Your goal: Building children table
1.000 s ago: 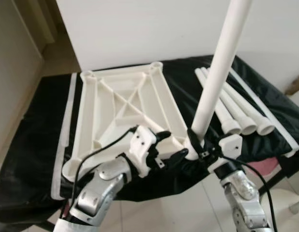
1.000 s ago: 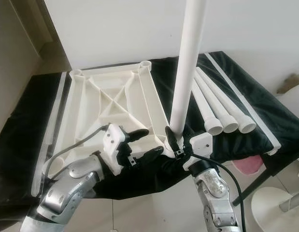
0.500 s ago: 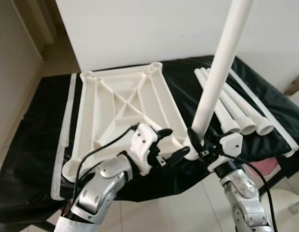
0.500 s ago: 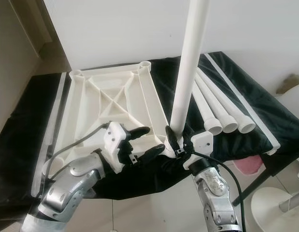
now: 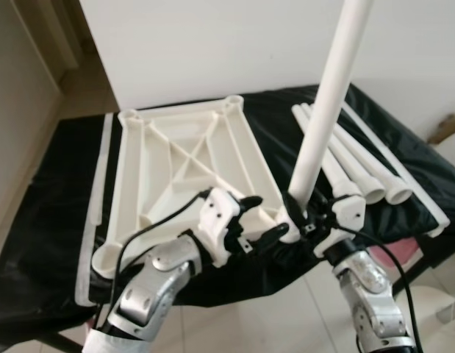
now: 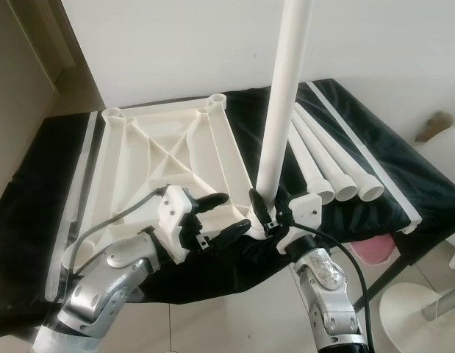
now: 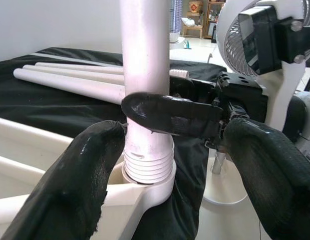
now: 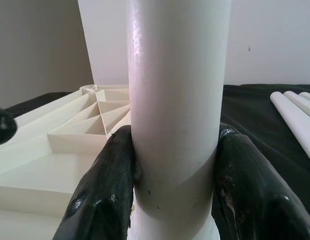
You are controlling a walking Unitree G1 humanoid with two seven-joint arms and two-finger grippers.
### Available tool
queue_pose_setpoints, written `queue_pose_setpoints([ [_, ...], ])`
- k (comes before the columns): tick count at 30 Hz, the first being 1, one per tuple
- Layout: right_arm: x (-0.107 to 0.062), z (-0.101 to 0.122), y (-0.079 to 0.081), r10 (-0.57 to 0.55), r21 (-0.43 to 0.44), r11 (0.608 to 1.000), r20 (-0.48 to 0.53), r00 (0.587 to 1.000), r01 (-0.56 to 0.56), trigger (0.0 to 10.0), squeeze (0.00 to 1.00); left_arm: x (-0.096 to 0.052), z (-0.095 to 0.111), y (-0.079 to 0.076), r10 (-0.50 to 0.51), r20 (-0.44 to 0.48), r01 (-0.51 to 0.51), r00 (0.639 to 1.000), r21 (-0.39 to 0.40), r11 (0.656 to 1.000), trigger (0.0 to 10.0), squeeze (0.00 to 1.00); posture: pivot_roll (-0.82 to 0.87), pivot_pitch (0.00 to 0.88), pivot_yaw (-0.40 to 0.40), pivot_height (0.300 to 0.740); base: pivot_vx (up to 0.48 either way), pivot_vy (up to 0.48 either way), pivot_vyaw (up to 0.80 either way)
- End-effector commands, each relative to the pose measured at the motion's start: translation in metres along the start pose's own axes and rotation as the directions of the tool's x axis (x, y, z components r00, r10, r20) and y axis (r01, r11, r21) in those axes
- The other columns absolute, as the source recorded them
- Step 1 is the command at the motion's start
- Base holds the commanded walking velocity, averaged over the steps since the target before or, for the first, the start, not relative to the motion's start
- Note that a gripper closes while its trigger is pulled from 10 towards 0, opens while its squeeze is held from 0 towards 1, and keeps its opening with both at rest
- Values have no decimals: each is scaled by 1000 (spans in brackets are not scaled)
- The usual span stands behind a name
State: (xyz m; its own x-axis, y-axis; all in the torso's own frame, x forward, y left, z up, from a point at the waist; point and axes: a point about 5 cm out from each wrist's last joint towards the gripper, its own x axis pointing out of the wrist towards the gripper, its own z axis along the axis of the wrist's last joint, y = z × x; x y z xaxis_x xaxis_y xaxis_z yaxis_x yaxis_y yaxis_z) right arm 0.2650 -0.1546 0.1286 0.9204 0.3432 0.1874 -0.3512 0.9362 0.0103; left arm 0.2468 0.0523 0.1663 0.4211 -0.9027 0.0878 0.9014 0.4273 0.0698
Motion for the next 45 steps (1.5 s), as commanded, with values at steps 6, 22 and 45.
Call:
queue_pose_setpoints([
  [6, -10, -28, -6, -56, 46, 997, -169, 984, 64, 10000, 0, -2, -2, 1, 2, -11, -2, 1000, 7, 1000, 10000, 0, -11, 0, 54, 740, 0, 0, 0],
  [22, -27, -22, 8, 70, -159, 984, -61, 996, -79, 10000, 0, -2, -1, 2, 13, -9, -13, 1000, 10, 1000, 10000, 0, -11, 0, 53, 740, 0, 0, 0],
  [45, -31, -44, -6, 1, 27, 1000, -119, 993, 2, 10000, 0, -4, 2, 7, 30, -8, -30, 1000, 21, 999, 10000, 0, 1, 0, 65, 740, 0, 0, 0],
])
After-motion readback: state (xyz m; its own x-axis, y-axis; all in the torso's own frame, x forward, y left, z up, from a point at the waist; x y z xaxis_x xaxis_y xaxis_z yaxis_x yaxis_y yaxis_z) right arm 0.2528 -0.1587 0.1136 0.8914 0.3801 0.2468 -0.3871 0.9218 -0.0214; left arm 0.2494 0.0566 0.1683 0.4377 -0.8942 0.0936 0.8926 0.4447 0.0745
